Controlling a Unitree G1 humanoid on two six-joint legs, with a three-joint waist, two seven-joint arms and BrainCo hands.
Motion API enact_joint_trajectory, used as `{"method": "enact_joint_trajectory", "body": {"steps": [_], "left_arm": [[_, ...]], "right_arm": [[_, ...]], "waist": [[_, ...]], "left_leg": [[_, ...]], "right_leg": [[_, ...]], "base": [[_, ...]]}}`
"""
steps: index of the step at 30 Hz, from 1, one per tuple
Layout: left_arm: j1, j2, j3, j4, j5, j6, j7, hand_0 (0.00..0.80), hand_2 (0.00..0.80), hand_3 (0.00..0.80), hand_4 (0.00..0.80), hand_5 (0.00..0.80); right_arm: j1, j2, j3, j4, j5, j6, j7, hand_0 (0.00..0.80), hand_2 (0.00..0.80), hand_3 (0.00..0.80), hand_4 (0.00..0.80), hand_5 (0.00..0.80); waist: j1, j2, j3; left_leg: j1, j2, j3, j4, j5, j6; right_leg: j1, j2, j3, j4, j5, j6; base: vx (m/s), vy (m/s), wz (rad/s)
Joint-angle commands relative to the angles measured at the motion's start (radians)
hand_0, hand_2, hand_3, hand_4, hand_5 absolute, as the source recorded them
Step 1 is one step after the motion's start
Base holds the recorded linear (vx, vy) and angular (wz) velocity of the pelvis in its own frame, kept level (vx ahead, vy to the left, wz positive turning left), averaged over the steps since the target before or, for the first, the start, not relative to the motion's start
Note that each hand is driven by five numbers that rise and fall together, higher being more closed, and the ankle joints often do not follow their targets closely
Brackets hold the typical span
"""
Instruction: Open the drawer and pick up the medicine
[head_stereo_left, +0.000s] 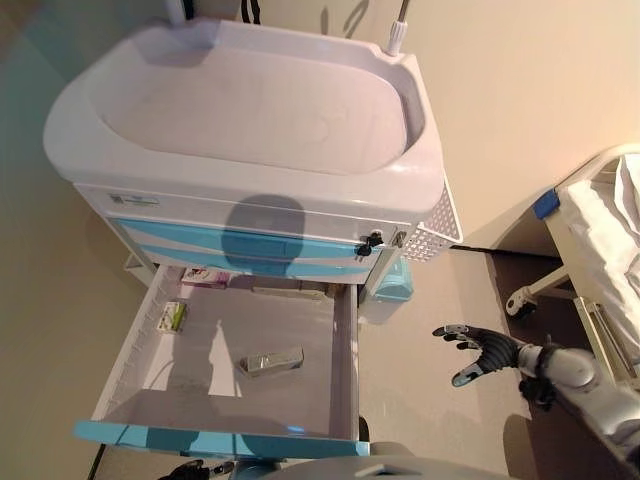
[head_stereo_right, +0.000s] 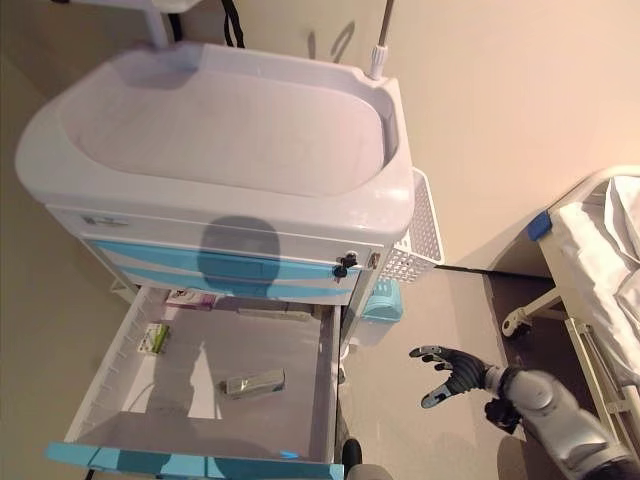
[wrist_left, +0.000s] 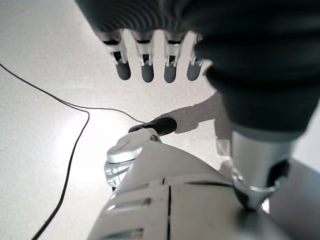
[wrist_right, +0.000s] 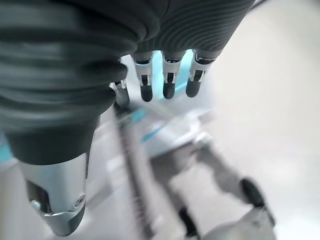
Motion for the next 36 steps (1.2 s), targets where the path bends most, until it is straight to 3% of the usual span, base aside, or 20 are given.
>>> {"method": "enact_joint_trajectory", "body": {"steps": [1,2,5,6,10,12,14,20,24,25,26,30,31,32,33,34,35,36], "left_arm": [[0.002,-0.009,0.036,0.028,0.048,-0.015,-0.048,0.0,0.0,0.0,0.0,0.0],[0.005,-0.006,0.032,0.032,0.047,-0.019,-0.044,0.0,0.0,0.0,0.0,0.0],[0.01,-0.003,0.033,0.033,0.046,-0.021,-0.041,0.0,0.0,0.0,0.0,0.0],[0.014,0.006,0.029,0.037,0.042,-0.025,-0.032,0.0,0.0,0.0,0.0,0.0],[0.02,0.006,0.039,0.042,0.039,-0.025,-0.023,0.0,0.0,0.0,0.0,0.0],[0.024,0.008,0.04,0.048,0.02,-0.025,0.0,0.0,0.0,0.0,0.0,0.0],[0.03,0.005,0.043,0.05,0.012,-0.026,0.015,0.0,0.0,0.0,0.0,0.0],[0.036,0.005,0.046,0.056,-0.005,-0.025,0.037,0.0,0.0,0.0,0.0,0.0],[0.014,0.015,0.036,0.052,-0.01,-0.022,0.056,0.0,0.0,0.0,0.0,0.0],[-0.003,0.015,0.033,0.048,-0.017,-0.02,0.065,0.0,0.0,0.0,0.0,0.0],[-0.003,0.016,0.032,0.048,-0.017,-0.02,0.065,0.0,0.0,0.0,0.0,0.0],[-0.039,0.012,0.016,0.038,-0.014,-0.013,0.085,0.0,0.0,0.0,0.0,0.0],[-0.058,0.007,0.002,0.031,-0.015,-0.011,0.096,0.0,0.0,0.0,0.0,0.0],[-0.058,0.008,0.002,0.031,-0.016,-0.01,0.096,0.0,0.0,0.0,0.0,0.0],[-0.077,0.002,-0.006,0.028,-0.019,-0.008,0.115,0.0,0.0,0.0,0.0,0.0],[-0.077,0.002,-0.006,0.028,-0.019,-0.008,0.115,0.0,0.0,0.0,0.0,0.0],[-0.091,-0.004,-0.005,0.027,-0.02,-0.004,0.14,0.0,0.0,0.0,0.0,0.0],[-0.091,-0.004,-0.005,0.027,-0.02,-0.004,0.141,0.0,0.0,0.0,0.0,0.0]], "right_arm": [[-0.097,-0.105,0.051,-0.104,0.235,0.039,0.078,0.0,0.0,0.0,0.0,0.0],[-0.158,-0.18,0.103,-0.17,0.349,0.056,0.085,0.0,0.0,0.0,0.0,0.0],[-0.261,-0.226,0.19,-0.203,0.456,0.063,0.073,0.0,0.0,0.0,0.0,0.0],[-0.4,-0.256,0.314,-0.241,0.553,0.074,0.067,0.0,0.0,0.0,0.0,0.0],[-0.548,-0.252,0.446,-0.246,0.629,0.073,0.042,0.0,0.0,0.0,0.0,0.0],[-0.72,-0.2,0.575,-0.253,0.746,0.04,-0.018,0.0,0.0,0.0,0.0,0.0],[-0.78,-0.161,0.61,-0.249,0.788,0.017,-0.05,0.0,0.0,0.0,0.0,0.0],[-0.821,-0.024,0.6,-0.209,0.773,-0.033,-0.127,0.0,0.0,0.0,0.0,0.0],[-0.708,0.114,0.48,-0.169,0.693,-0.07,-0.198,0.0,0.0,0.0,0.0,0.0],[-0.647,0.198,0.416,-0.144,0.621,-0.084,-0.239,0.0,0.0,0.0,0.0,0.0],[-0.646,0.199,0.414,-0.144,0.62,-0.084,-0.238,0.0,0.0,0.0,0.0,0.0],[-0.527,0.369,0.3,-0.073,0.427,-0.11,-0.31,0.0,0.0,0.0,0.0,0.0],[-0.483,0.453,0.263,-0.038,0.28,-0.134,-0.357,0.0,0.0,0.0,0.0,0.0],[-0.483,0.455,0.263,-0.037,0.279,-0.134,-0.358,0.0,0.0,0.0,0.0,0.0],[-0.438,0.532,0.234,0.003,0.152,-0.156,-0.415,0.0,0.0,0.0,0.0,0.0],[-0.438,0.532,0.234,0.003,0.152,-0.156,-0.415,0.0,0.0,0.0,0.0,0.0],[-0.417,0.587,0.213,0.027,-0.007,-0.168,-0.468,0.0,0.0,0.0,0.0,0.0],[-0.417,0.589,0.213,0.028,-0.009,-0.169,-0.469,0.0,0.0,0.0,0.0,0.0]], "waist": [[0.021,-0.037,0.007],[0.028,-0.046,0.0],[0.032,-0.054,-0.004],[0.049,-0.063,-0.004],[0.049,-0.065,-0.006],[0.063,-0.071,-0.005],[0.068,-0.07,-0.002],[0.085,-0.065,0.024],[0.107,-0.055,0.067],[0.116,-0.045,0.09],[0.115,-0.045,0.09],[0.131,-0.02,0.136],[0.134,-0.001,0.158],[0.132,-0.002,0.157],[0.131,0.011,0.18],[0.131,0.011,0.179],[0.127,0.023,0.195],[0.127,0.022,0.194]], "left_leg": [[-0.033,-0.04,-0.022,0.041,-0.048,0.025],[-0.031,-0.039,-0.024,0.039,-0.048,0.022],[-0.031,-0.037,-0.024,0.04,-0.048,0.02],[-0.031,-0.035,-0.021,0.04,-0.048,0.019],[-0.03,-0.035,-0.024,0.035,-0.045,0.018],[-0.029,-0.036,-0.033,0.031,-0.043,0.017],[-0.029,-0.038,-0.039,0.031,-0.042,0.016],[-0.034,-0.04,-0.062,0.031,-0.033,0.014],[-0.068,-0.05,-0.116,0.04,-0.018,0.011],[-0.095,-0.056,-0.151,0.047,-0.006,0.009],[-0.096,-0.057,-0.153,0.048,-0.006,0.009],[-0.16,-0.073,-0.223,0.077,0.011,0.007],[-0.188,-0.078,-0.254,0.084,0.023,0.007],[-0.189,-0.079,-0.256,0.085,0.023,0.007],[-0.218,-0.081,-0.275,0.094,0.031,0.005],[-0.219,-0.081,-0.275,0.095,0.031,0.005],[-0.239,-0.083,-0.283,0.101,0.038,0.005],[-0.241,-0.083,-0.283,0.102,0.038,0.005]], "right_leg": [[-0.039,0.018,-0.006,0.072,-0.016,0.05],[-0.034,0.018,-0.008,0.066,-0.015,0.05],[-0.033,0.018,-0.01,0.062,-0.014,0.049],[-0.033,0.021,-0.011,0.059,-0.014,0.048],[-0.032,0.021,-0.012,0.06,-0.016,0.047],[-0.027,0.018,-0.026,0.063,-0.022,0.046],[-0.022,0.018,-0.032,0.065,-0.027,0.044],[-0.017,0.014,-0.058,0.078,-0.038,0.036],[-0.027,0.004,-0.106,0.1,-0.049,0.026],[-0.037,-0.001,-0.136,0.109,-0.051,0.021],[-0.037,-0.001,-0.137,0.109,-0.051,0.021],[-0.064,-0.008,-0.193,0.131,-0.061,0.012],[-0.079,-0.015,-0.22,0.143,-0.065,0.007],[-0.08,-0.015,-0.221,0.144,-0.066,0.007],[-0.101,-0.019,-0.237,0.157,-0.068,0.003],[-0.102,-0.019,-0.237,0.157,-0.068,0.003],[-0.12,-0.02,-0.239,0.167,-0.07,0.001],[-0.121,-0.021,-0.239,0.168,-0.071,0.001]], "base": [[0.033,0.002,0.09],[0.017,0.004,0.09],[-0.004,-0.003,0.11],[-0.02,-0.003,0.05],[-0.005,0.0,0.02],[-0.003,-0.007,0.04],[0.006,-0.009,0.21],[-0.015,-0.029,0.19],[-0.059,-0.062,0.47],[-0.082,-0.084,0.59],[-0.089,-0.084,0.9],[-0.09,-0.074,0.78],[-0.064,-0.045,0.61],[-0.128,-0.055,0.71],[-0.071,-0.025,0.51],[-0.114,-0.026,0.41],[-0.044,-0.001,0.15],[-0.046,-0.003,0.12]]}}
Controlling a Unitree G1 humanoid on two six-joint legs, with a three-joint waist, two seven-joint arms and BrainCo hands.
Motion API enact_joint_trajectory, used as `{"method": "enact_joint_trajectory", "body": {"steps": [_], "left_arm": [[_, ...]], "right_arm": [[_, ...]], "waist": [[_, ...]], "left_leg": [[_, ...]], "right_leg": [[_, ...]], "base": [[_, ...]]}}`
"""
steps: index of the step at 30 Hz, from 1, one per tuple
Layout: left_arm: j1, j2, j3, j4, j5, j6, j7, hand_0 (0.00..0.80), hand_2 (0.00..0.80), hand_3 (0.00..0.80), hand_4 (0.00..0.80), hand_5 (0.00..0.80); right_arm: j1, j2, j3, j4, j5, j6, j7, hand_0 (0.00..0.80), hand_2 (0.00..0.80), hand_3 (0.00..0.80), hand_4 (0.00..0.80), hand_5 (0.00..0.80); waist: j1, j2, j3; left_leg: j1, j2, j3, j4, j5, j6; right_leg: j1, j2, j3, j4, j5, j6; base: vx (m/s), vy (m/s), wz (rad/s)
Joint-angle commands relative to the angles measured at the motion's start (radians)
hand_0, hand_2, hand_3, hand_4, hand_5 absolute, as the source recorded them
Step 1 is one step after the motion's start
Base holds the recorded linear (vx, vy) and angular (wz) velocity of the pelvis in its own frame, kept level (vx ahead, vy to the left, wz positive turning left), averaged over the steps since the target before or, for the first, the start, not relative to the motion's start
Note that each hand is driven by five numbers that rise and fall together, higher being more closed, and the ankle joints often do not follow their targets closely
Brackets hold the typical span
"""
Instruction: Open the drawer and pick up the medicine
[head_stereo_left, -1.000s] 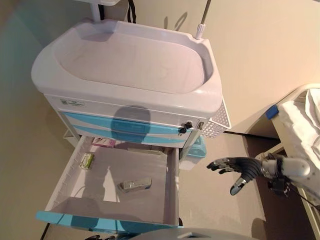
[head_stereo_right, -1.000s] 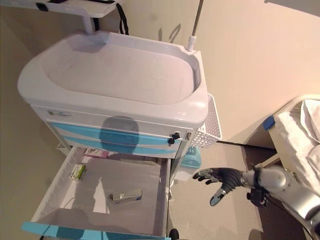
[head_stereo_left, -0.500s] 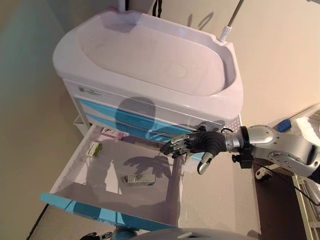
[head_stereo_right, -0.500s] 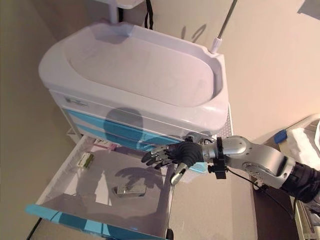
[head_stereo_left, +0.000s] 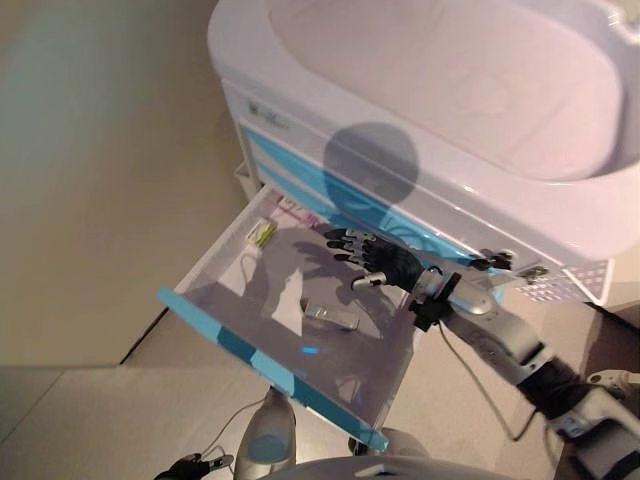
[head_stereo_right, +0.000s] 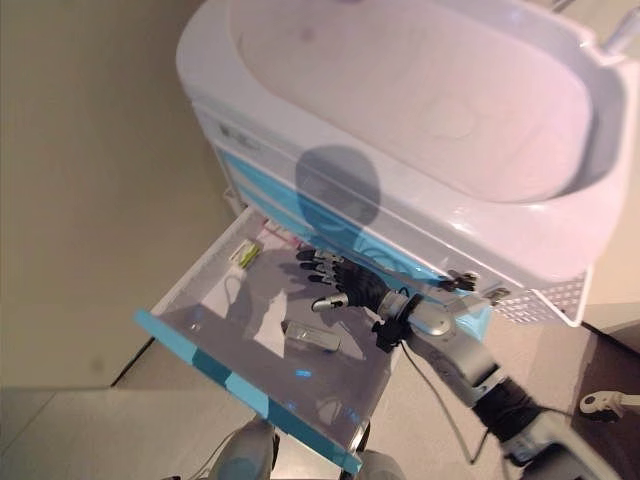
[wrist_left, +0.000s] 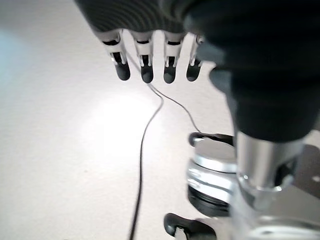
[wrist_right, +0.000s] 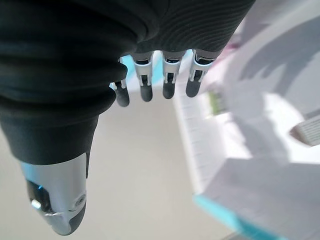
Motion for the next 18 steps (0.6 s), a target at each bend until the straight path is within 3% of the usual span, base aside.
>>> {"method": "enact_joint_trajectory", "body": {"steps": [1,4,18], "left_arm": [[-0.05,0.002,0.005,0.038,-0.013,0.009,0.054,0.0,0.0,0.0,0.0,0.0],[-0.053,-0.019,-0.003,0.036,-0.008,0.016,0.084,0.0,0.0,0.0,0.0,0.0],[-0.081,-0.047,-0.013,0.04,-0.022,0.015,0.127,0.0,0.0,0.0,0.0,0.0]], "right_arm": [[-0.01,0.031,-0.051,-0.099,-0.29,-0.107,-0.091,0.0,0.0,0.0,0.0,0.0],[-0.013,0.069,-0.052,-0.029,-0.548,-0.115,-0.193,0.0,0.0,0.0,0.0,0.0],[-0.045,0.115,0.055,0.092,-0.797,-0.092,-0.204,0.0,0.0,0.0,0.0,0.0]], "waist": [[-0.009,-0.031,-0.011],[-0.012,-0.018,0.006],[-0.026,-0.003,0.039]], "left_leg": [[-0.022,-0.054,-0.004,0.051,-0.044,0.031],[-0.036,-0.054,-0.01,0.06,-0.045,0.033],[-0.036,-0.056,-0.005,0.065,-0.055,0.037]], "right_leg": [[-0.122,-0.04,0.005,0.15,0.002,0.019],[-0.137,-0.041,0.007,0.164,-0.006,0.017],[-0.168,-0.047,0.039,0.204,-0.029,0.012]], "base": [[-0.013,-0.006,0.14],[-0.013,-0.001,0.06],[-0.001,0.003,-0.02]]}}
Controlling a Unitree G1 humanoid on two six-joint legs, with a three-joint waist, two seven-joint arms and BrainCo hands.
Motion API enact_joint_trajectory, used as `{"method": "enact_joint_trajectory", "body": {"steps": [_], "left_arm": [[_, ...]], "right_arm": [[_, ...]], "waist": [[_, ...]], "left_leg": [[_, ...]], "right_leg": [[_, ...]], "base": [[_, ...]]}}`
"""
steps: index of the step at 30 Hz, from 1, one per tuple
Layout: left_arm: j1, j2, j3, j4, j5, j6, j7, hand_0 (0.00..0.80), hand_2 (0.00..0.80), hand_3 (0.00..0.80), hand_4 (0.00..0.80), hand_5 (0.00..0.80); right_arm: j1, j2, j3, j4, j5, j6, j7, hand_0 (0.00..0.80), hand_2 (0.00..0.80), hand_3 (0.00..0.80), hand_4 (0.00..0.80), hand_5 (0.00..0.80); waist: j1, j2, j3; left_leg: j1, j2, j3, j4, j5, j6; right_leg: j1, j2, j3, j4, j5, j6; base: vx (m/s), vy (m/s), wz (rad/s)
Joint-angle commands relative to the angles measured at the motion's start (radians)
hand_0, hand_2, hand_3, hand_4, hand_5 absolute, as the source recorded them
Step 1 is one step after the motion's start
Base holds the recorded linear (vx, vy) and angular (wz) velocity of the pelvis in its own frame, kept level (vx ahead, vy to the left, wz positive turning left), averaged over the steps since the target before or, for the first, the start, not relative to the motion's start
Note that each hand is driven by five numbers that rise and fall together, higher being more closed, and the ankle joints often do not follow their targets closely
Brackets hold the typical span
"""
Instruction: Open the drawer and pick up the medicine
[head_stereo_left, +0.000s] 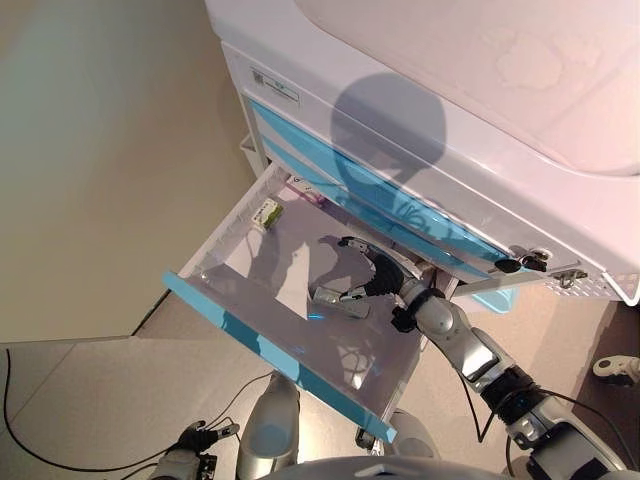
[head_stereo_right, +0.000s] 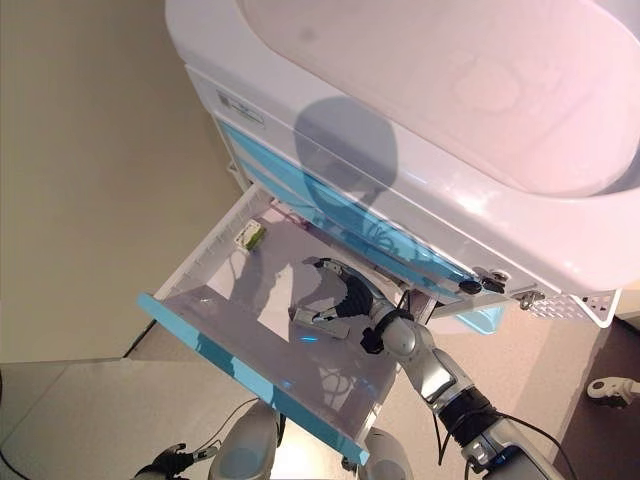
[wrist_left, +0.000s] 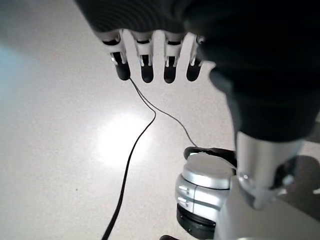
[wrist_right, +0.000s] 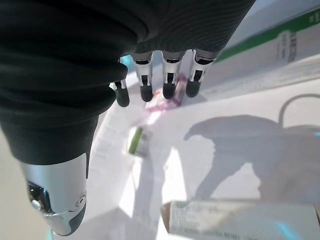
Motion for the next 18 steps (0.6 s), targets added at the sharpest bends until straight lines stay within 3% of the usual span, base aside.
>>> {"method": "enact_joint_trajectory", "body": {"steps": [1,11,18], "left_arm": [[-0.01,-0.013,0.003,0.05,-0.019,0.013,0.022,0.0,0.0,0.0,0.0,0.0],[-0.015,-0.013,0.025,0.069,-0.014,0.014,0.019,0.0,0.0,0.0,0.0,0.0],[-0.021,-0.015,0.014,0.068,-0.021,0.015,0.025,0.0,0.0,0.0,0.0,0.0]], "right_arm": [[-0.028,0.004,0.05,-0.074,-0.066,-0.039,-0.013,0.0,0.0,0.0,0.0,0.0],[-0.011,-0.032,0.083,-0.139,-0.096,-0.052,0.042,0.0,0.0,0.0,0.0,0.0],[-0.03,0.001,0.145,-0.02,-0.171,-0.032,0.029,0.0,0.0,0.0,0.0,0.0]], "waist": [[-0.024,-0.021,-0.012],[-0.038,-0.027,-0.015],[-0.047,-0.029,-0.015]], "left_leg": [[-0.01,-0.046,-0.007,0.061,-0.058,0.031],[0.0,-0.037,-0.011,0.035,-0.049,0.025],[-0.006,-0.028,0.009,0.026,-0.045,0.023]], "right_leg": [[-0.098,-0.022,0.036,0.1,0.017,0.006],[-0.101,-0.017,0.042,0.096,0.013,0.004],[-0.114,-0.002,0.064,0.067,0.033,0.006]], "base": [[0.0,0.0,0.0],[0.0,0.0,0.0],[-0.038,0.001,-0.06]]}}
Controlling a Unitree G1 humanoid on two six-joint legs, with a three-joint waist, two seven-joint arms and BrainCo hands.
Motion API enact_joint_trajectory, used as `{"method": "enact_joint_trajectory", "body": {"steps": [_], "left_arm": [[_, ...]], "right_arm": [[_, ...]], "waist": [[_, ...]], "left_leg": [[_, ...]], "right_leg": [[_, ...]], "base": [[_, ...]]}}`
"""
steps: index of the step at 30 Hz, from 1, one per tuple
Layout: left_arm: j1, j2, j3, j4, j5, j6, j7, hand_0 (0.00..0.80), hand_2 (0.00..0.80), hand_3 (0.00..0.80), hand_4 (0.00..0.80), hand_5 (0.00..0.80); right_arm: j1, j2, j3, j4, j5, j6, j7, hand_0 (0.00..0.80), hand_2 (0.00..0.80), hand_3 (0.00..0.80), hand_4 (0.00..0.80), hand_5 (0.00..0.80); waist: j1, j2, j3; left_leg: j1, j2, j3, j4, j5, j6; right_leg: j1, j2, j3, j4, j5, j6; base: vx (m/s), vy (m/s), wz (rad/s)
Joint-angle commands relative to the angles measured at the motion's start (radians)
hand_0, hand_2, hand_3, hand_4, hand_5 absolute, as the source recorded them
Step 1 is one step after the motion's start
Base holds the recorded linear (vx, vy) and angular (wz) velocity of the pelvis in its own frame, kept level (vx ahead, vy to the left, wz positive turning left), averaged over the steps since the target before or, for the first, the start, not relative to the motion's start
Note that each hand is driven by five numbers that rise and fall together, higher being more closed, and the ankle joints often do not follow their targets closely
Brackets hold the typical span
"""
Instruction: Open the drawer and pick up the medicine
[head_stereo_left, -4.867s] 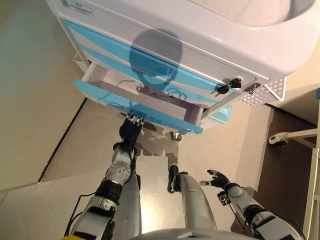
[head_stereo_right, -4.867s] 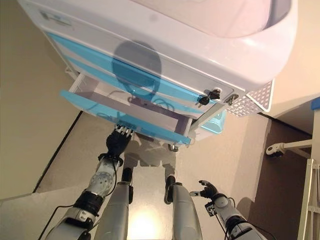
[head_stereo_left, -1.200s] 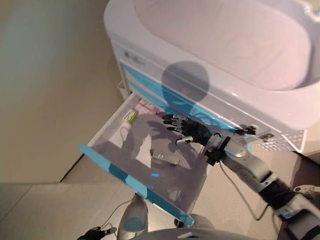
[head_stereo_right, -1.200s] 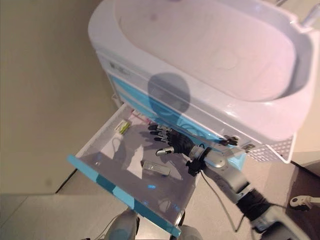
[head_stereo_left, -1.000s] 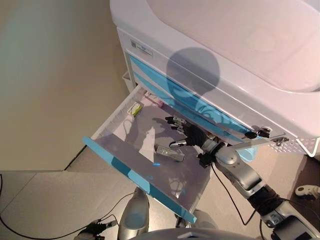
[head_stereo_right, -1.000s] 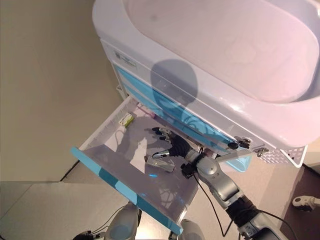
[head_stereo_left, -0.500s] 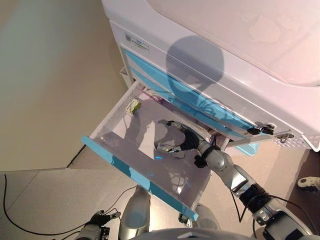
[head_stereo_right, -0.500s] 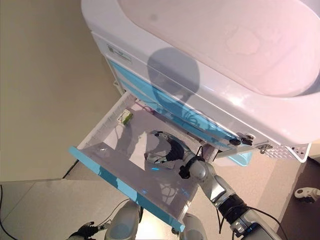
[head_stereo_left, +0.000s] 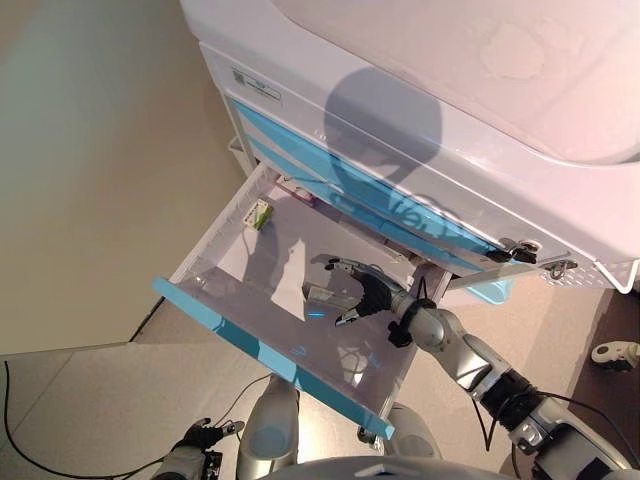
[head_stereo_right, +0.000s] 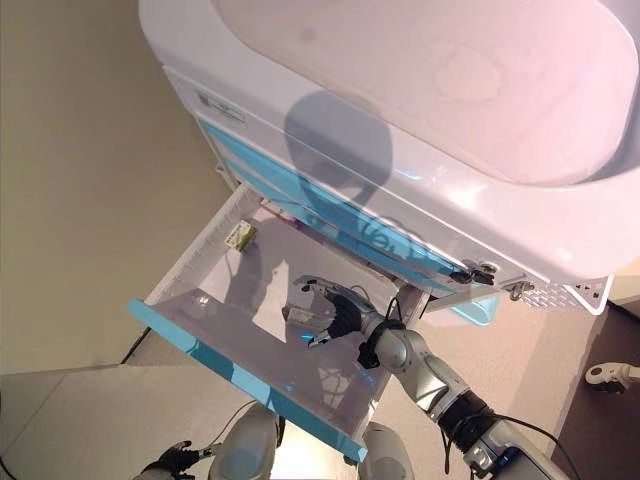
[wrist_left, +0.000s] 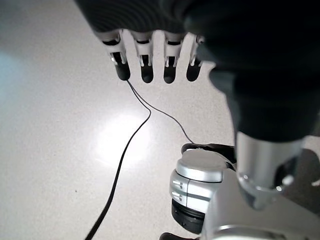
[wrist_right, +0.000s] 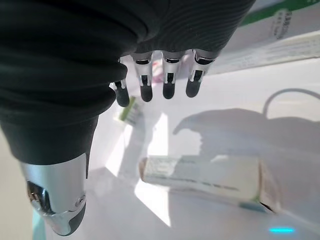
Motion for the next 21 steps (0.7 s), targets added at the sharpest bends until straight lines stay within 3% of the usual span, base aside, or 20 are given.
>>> {"method": "enact_joint_trajectory", "body": {"steps": [1,10,16,17,18,19,21], "left_arm": [[-0.013,-0.007,0.009,0.065,-0.024,0.011,0.022,0.0,0.0,0.0,0.0,0.0],[-0.033,-0.014,-0.038,0.055,-0.047,-0.001,0.037,0.0,0.0,0.0,0.0,0.0],[-0.037,-0.023,-0.057,0.062,-0.06,-0.007,0.041,0.0,0.0,0.0,0.0,0.0],[-0.037,-0.025,-0.063,0.062,-0.062,-0.007,0.042,0.0,0.0,0.0,0.0,0.0],[-0.038,-0.027,-0.071,0.06,-0.064,-0.01,0.042,0.0,0.0,0.0,0.0,0.0],[-0.038,-0.027,-0.071,0.06,-0.064,-0.01,0.042,0.0,0.0,0.0,0.0,0.0],[-0.041,-0.026,-0.079,0.06,-0.066,-0.011,0.041,0.0,0.0,0.0,0.0,0.0]], "right_arm": [[-0.028,0.035,0.059,-0.022,-0.06,-0.024,-0.026,0.0,0.0,0.0,0.0,0.0],[-0.112,0.137,0.167,0.29,-0.213,-0.004,-0.109,0.0,0.0,0.0,0.0,0.0],[-0.13,0.175,0.202,0.393,-0.258,0.006,-0.143,0.0,0.0,0.0,0.0,0.0],[-0.135,0.183,0.208,0.421,-0.264,0.011,-0.147,0.223,0.223,0.223,0.223,0.223],[-0.139,0.196,0.215,0.463,-0.267,0.013,-0.158,0.53,0.53,0.53,0.53,0.53],[-0.14,0.198,0.215,0.466,-0.267,0.012,-0.16,0.53,0.53,0.53,0.53,0.53],[-0.15,0.208,0.223,0.5,-0.269,0.012,-0.171,0.618,0.618,0.618,0.618,0.618]], "waist": [[-0.019,-0.029,-0.014],[-0.003,-0.009,-0.002],[-0.001,0.003,0.006],[0.0,0.005,0.007],[0.004,0.009,0.011],[0.003,0.008,0.011],[0.006,0.011,0.013]], "left_leg": [[-0.01,-0.031,-0.002,0.03,-0.044,0.022],[-0.027,-0.027,-0.005,0.023,-0.028,0.012],[-0.032,-0.031,-0.013,0.022,-0.026,0.01],[-0.032,-0.032,-0.013,0.023,-0.026,0.011],[-0.033,-0.032,-0.016,0.023,-0.026,0.01],[-0.033,-0.032,-0.016,0.023,-0.026,0.01],[-0.034,-0.034,-0.017,0.024,-0.027,0.011]], "right_leg": [[-0.091,0.0,0.043,0.041,0.049,0.009],[-0.103,0.002,0.043,0.028,0.063,0.008],[-0.105,-0.001,0.037,0.027,0.065,0.008],[-0.105,-0.002,0.036,0.028,0.065,0.008],[-0.106,-0.003,0.036,0.03,0.064,0.008],[-0.106,-0.003,0.036,0.03,0.064,0.008],[-0.106,-0.004,0.035,0.032,0.063,0.008]], "base": [[-0.042,0.011,-0.18],[-0.03,-0.001,-0.11],[0.0,0.0,0.0],[0.0,0.0,0.0],[0.0,0.0,0.0],[0.0,0.0,0.0],[0.003,0.0,0.02]]}}
